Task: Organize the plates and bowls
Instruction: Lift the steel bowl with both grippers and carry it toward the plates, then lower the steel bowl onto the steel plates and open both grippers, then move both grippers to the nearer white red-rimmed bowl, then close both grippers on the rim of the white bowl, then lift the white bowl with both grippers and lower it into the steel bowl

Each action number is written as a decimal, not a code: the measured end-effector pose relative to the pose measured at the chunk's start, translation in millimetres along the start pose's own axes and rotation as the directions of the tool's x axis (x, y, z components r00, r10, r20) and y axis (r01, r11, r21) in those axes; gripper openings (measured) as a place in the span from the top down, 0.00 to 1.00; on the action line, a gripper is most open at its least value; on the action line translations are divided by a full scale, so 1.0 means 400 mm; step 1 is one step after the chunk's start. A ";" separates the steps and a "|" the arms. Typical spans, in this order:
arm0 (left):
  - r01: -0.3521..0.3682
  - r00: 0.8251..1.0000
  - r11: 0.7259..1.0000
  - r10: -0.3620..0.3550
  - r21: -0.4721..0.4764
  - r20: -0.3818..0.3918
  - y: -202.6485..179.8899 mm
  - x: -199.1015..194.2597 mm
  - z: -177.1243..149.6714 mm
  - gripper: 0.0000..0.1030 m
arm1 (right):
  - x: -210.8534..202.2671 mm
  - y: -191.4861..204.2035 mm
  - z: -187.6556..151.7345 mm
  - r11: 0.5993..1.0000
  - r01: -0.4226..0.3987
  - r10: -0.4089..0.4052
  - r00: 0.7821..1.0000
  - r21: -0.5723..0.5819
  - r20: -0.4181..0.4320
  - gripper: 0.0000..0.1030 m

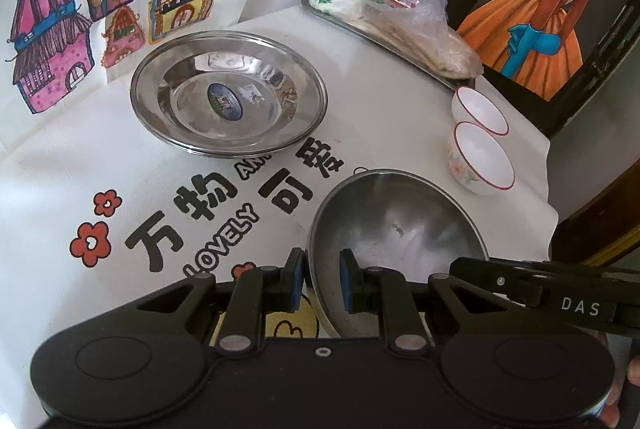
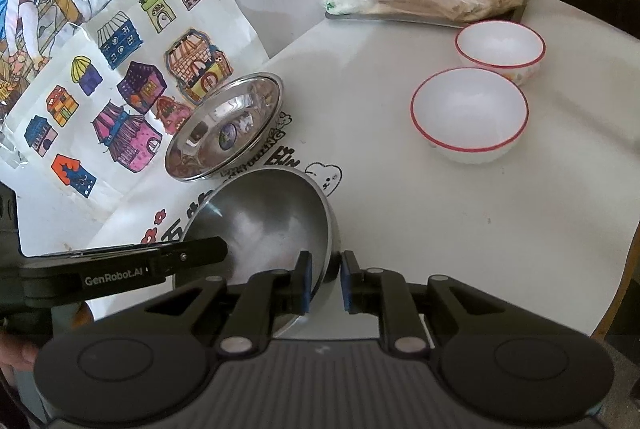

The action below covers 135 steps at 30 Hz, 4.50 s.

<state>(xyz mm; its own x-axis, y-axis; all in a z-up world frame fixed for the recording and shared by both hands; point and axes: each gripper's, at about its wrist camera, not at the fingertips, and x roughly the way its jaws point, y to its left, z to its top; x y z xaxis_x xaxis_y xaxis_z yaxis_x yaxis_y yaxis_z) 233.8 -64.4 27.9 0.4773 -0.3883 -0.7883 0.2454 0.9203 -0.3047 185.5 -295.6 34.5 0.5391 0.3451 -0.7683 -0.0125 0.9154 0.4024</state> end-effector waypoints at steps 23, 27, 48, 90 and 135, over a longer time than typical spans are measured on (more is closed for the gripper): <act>-0.073 0.967 0.983 0.029 0.166 0.253 -0.055 -0.108 0.053 0.12 | -0.115 -0.103 0.014 0.997 0.073 -0.069 0.963 -0.005 0.259 0.18; -0.030 0.965 0.981 -0.021 0.190 0.261 -0.093 -0.086 0.100 0.05 | -0.140 -0.150 0.021 0.994 0.109 -0.112 0.940 0.027 0.322 0.11; 0.059 0.996 0.946 -0.078 0.319 0.047 -0.257 0.232 0.252 0.01 | -0.032 -0.318 0.067 0.987 0.129 -0.157 0.916 0.100 0.369 0.00; 0.157 0.986 0.948 -0.135 0.278 -0.095 -0.309 0.307 0.240 0.88 | 0.013 -0.295 0.082 0.978 0.078 -0.139 0.935 0.194 0.327 0.84; 0.031 0.999 0.978 -0.029 0.207 -0.013 -0.043 -0.042 0.021 0.88 | -0.017 0.083 -0.060 0.999 0.048 -0.043 0.986 -0.026 0.159 0.84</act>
<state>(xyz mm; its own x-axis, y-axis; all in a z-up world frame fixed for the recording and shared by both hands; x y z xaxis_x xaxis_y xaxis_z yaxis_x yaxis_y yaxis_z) 228.6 -74.3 50.7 0.4589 -0.4144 -0.7859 0.4292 0.8779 -0.2123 161.2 -262.6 41.1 0.6663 0.2678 -0.6960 -0.0084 0.9359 0.3520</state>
